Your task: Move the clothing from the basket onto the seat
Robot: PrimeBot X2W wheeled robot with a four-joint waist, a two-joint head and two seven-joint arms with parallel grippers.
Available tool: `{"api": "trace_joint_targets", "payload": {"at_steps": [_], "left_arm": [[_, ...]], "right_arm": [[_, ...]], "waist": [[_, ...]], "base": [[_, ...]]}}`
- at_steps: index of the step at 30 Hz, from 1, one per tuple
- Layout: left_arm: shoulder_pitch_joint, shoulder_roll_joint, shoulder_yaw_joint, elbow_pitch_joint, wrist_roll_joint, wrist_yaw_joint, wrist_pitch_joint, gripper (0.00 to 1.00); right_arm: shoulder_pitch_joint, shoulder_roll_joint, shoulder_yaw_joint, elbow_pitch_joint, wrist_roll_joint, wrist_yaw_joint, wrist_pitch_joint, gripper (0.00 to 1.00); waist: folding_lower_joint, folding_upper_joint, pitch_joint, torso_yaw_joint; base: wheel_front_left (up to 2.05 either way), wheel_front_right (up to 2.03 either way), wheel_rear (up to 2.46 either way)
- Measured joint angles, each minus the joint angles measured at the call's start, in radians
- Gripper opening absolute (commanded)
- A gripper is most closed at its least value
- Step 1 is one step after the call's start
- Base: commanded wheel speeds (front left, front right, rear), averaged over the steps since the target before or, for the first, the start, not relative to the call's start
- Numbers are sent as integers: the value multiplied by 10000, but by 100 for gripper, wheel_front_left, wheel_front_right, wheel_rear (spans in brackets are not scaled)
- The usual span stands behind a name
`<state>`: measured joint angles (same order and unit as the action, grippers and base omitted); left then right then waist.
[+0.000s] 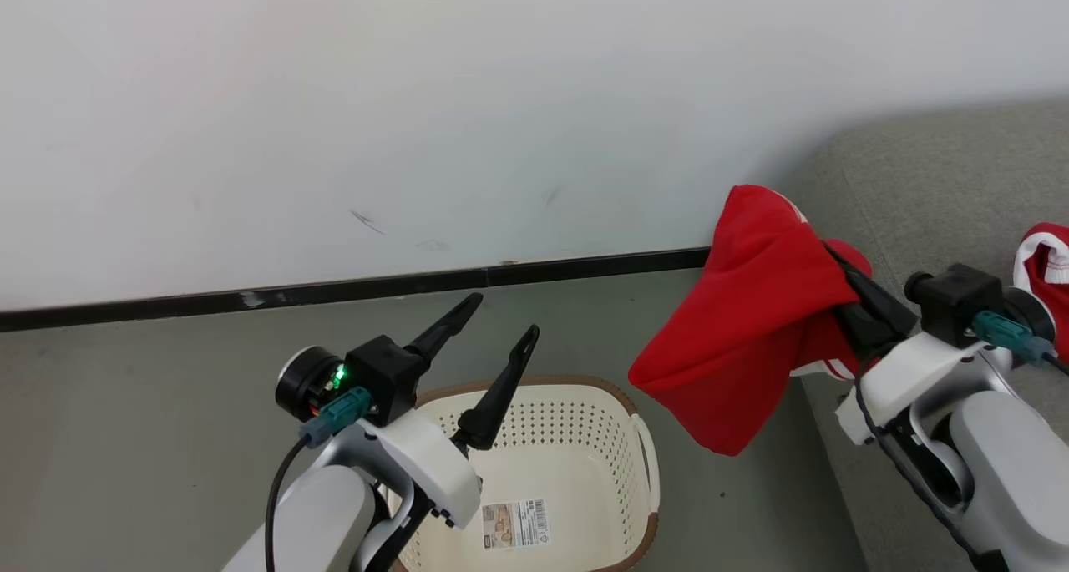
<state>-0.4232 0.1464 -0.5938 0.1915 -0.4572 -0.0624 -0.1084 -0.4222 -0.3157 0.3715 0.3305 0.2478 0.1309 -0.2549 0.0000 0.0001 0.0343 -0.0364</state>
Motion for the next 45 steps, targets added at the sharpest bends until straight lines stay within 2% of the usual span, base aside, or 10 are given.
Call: {"api": "trace_joint_targets", "payload": {"at_steps": [11, 17, 38, 45], "left_arm": [[657, -234, -153, 67, -92, 73, -441, 100], [878, -272, -326, 115, -92, 71, -573, 100], [1045, -416, -523, 121, -90, 75, -706, 100], [1075, -397, -518, -40, -71, 238, -702, 100]], "right_arm": [[1525, -161, -1898, -602, -105, 0, 0, 0], [2341, -59, -2556, -1003, -307, 0, 0, 0], [4037, 546, -3545, -2391, -830, 0, 6, 0], [3867, 416, -3829, -2627, -941, 0, 178, 0]], "waist": [[0, 0, -266, -421], [0, 0, -384, -704], [0, 0, -516, -1913], [0, 0, -336, -2155]], "base": [[0, 0, 0], [0, 0, 0], [0, 0, 0], [0, 0, 0]]}}
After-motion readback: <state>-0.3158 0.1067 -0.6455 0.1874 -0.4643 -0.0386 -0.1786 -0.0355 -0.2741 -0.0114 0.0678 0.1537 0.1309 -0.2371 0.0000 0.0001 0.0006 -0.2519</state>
